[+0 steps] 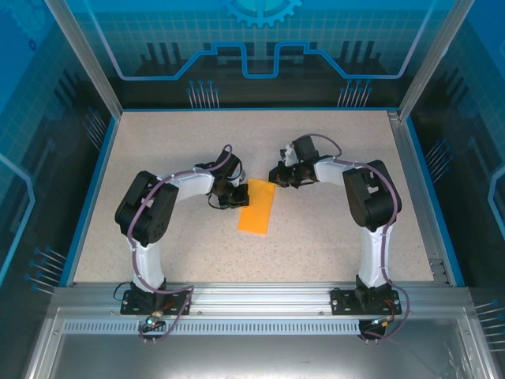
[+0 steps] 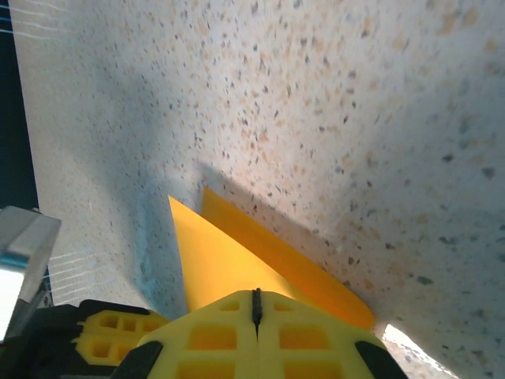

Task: Fold a paper plane with a square sheet of paper (pick it up from the middle)
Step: Fold the square sheet of paper in half at the center of the table.

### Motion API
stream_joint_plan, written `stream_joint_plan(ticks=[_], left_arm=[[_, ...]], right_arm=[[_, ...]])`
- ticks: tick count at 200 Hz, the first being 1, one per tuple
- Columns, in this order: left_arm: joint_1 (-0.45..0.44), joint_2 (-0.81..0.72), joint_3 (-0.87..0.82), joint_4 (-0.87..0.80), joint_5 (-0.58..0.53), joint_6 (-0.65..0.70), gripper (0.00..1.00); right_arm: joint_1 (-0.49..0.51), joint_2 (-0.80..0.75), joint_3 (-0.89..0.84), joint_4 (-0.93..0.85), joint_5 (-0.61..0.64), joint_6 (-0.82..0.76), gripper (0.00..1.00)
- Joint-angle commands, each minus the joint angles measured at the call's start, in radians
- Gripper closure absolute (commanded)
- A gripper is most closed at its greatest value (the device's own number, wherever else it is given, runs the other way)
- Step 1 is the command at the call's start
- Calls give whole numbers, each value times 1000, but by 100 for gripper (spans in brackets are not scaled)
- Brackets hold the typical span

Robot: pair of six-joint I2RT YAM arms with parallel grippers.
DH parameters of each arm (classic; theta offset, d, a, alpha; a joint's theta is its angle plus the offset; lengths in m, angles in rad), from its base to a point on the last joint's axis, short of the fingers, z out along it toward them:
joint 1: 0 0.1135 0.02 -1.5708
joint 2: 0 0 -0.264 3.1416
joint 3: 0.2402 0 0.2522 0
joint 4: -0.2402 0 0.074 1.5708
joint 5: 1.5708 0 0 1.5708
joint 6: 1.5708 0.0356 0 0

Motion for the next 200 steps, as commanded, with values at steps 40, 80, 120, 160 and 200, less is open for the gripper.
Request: stream_joint_plan(ticks=[40,80,120,160,200], left_arm=[[-8,41,-54,-59,-50,25,100],[-9,40,-52,-62,-51,29,100],[-7,40,-55,-62,-49,29,100],[-8,36,-59,-60,-50,28,100],[-8,28,-61,-56,-48,27,100]], right_arm=[[-10,60,3,-30,-8,4,97],[-19,105,1,-31,-39,51,97],[-27,38,75,-115,-59,31,96],[-33,45,83,-122,-64,35,96],[-36,88,54,-96,-40,54,97]])
